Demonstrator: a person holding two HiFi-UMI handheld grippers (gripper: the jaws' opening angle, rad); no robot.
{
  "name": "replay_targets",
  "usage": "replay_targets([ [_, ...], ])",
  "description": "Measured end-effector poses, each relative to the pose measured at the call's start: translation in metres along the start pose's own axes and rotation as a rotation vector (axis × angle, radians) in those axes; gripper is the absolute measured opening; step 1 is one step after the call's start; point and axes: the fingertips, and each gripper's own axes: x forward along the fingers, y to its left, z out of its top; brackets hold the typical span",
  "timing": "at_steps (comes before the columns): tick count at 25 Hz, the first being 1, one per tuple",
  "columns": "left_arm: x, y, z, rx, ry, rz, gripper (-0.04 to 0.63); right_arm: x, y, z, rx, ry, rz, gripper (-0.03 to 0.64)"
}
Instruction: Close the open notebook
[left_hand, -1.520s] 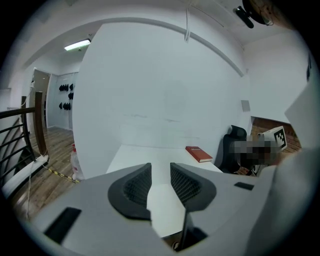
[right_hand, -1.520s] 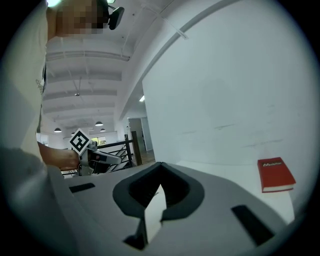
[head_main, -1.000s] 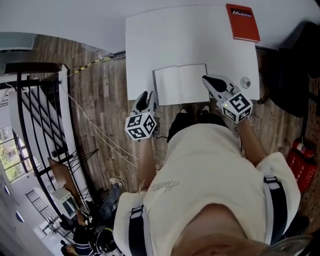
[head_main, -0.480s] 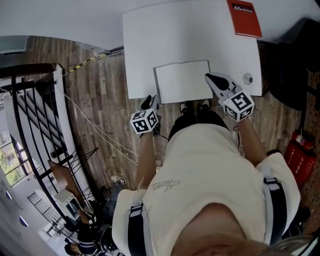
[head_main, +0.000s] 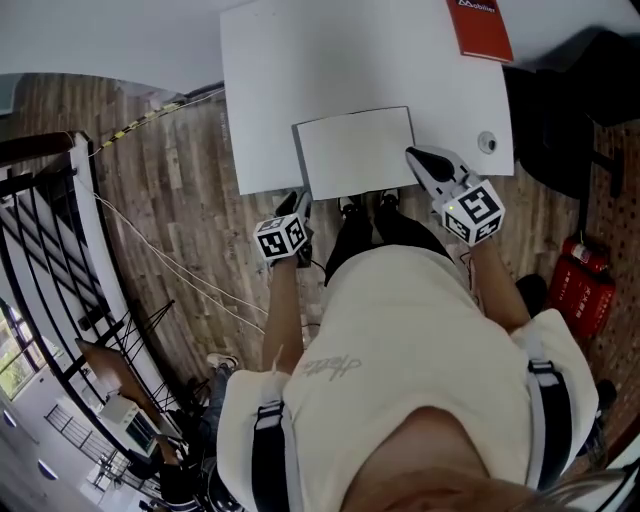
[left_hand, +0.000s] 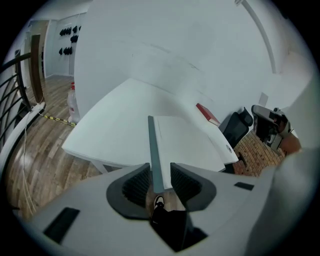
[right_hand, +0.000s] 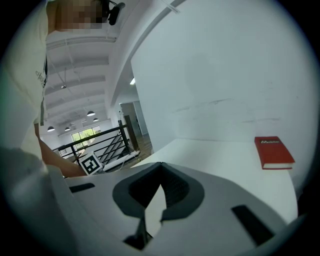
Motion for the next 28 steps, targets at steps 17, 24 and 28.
replay_targets([
  [17,0.035,-0.002,-0.025,-0.120,0.076,-0.239,0.124,-0.003,0.030,-0.020,-0.031,0.082,-0.029,0.008],
  [24,0.045,-0.003,-0.029,-0.224,0.092,-0.339,0.124,-0.001,0.034,-0.028,-0.031,0.111,-0.038,0.008],
  [28,0.049,-0.003,-0.029,-0.370,0.107,-0.453,0.126,-0.001,0.037,-0.032,-0.028,0.121,-0.040,0.008],
])
